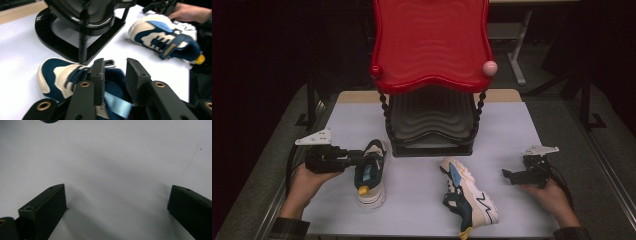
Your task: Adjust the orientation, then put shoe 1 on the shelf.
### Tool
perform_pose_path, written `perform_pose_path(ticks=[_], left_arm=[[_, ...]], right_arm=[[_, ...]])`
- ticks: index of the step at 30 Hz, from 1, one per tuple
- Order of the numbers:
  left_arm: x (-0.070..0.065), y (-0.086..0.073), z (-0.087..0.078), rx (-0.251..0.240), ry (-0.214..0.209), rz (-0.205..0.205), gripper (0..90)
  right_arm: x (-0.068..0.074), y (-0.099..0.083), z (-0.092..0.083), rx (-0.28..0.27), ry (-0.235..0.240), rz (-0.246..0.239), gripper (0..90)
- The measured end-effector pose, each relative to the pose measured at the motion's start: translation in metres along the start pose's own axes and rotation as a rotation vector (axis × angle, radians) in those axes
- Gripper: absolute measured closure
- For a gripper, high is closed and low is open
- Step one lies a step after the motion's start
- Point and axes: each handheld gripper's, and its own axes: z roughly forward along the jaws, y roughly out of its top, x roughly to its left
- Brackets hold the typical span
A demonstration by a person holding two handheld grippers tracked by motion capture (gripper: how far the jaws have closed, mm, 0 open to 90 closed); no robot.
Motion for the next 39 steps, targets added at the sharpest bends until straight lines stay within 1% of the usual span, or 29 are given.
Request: perform_pose_path(ticks=[1, 2, 4, 5, 6, 9, 11, 12, 13, 18, 20, 23, 24, 25, 26, 31, 32, 33, 35, 39], left_arm=[[0.000, 0.000, 0.000, 0.000, 0.000, 0.000, 66.4], [0.004, 0.000, 0.003, 0.006, -0.002, -0.005, 66.4], [0.010, -0.001, 0.012, 0.022, -0.005, -0.012, 63.5], [0.010, -0.001, 0.012, 0.022, -0.005, -0.012, 62.0], [0.011, -0.002, 0.015, 0.032, -0.003, -0.014, 62.0], [0.015, -0.005, 0.023, 0.055, 0.005, -0.015, 57.8], [0.017, -0.008, 0.027, 0.079, 0.014, -0.010, 57.5], [0.017, -0.008, 0.027, 0.079, 0.014, -0.010, 57.4], [0.018, -0.008, 0.029, 0.098, 0.024, -0.004, 57.4], [0.021, -0.009, 0.033, 0.110, 0.030, 0.000, 57.5], [0.022, -0.008, 0.037, 0.116, 0.021, 0.002, 58.6], [0.021, -0.008, 0.039, 0.119, 0.020, 0.008, 61.0], [0.021, -0.008, 0.039, 0.118, 0.015, 0.009, 64.8], [0.020, -0.008, 0.038, 0.118, 0.015, 0.010, 64.8], [0.019, -0.008, 0.038, 0.114, 0.026, 0.017, 67.0], [0.019, -0.009, 0.038, 0.103, 0.028, 0.026, 69.4], [0.019, -0.011, 0.037, 0.085, 0.024, 0.018, 70.6], [0.019, -0.011, 0.037, 0.085, 0.024, 0.018, 70.7], [0.022, -0.013, 0.034, 0.068, 0.015, 0.007, 71.3], [0.023, -0.015, 0.026, 0.051, 0.016, -0.007, 72.9]], right_arm=[[0.000, 0.000, 0.000, 0.000, 0.000, 0.000, 1.3], [0.000, 0.000, 0.000, 0.000, 0.000, 0.000, 1.3], [0.000, 0.000, 0.000, 0.000, 0.000, 0.000, 1.3], [0.000, 0.000, 0.000, 0.000, 0.000, 0.000, 1.3], [0.000, 0.000, 0.000, 0.000, 0.000, 0.000, 1.3], [0.000, 0.000, 0.000, 0.000, 0.000, 0.000, 1.3], [0.000, 0.000, 0.000, 0.000, 0.000, 0.000, 1.3], [0.000, 0.000, 0.000, 0.000, 0.000, 0.000, 1.3], [0.000, 0.000, 0.000, 0.000, 0.000, 0.000, 1.3], [0.000, 0.000, 0.000, 0.000, 0.000, 0.000, 1.3], [0.000, 0.000, 0.000, -0.001, 0.001, 0.002, 1.3], [0.000, 0.000, 0.000, 0.000, 0.000, 0.000, 1.3], [0.000, 0.000, 0.000, 0.000, 0.000, 0.000, 1.3], [0.000, 0.000, 0.000, 0.000, 0.000, 0.000, 1.3], [0.000, 0.000, 0.000, 0.000, 0.000, 0.000, 1.3], [0.000, 0.000, 0.000, 0.000, 0.000, 0.000, 1.3], [0.000, 0.000, 0.000, 0.000, 0.000, 0.000, 1.3], [0.000, 0.000, 0.000, 0.000, 0.000, 0.000, 1.3], [0.000, 0.000, 0.000, 0.000, 0.000, 0.000, 1.3], [0.000, 0.000, 0.000, 0.000, 0.000, 0.000, 1.3]])
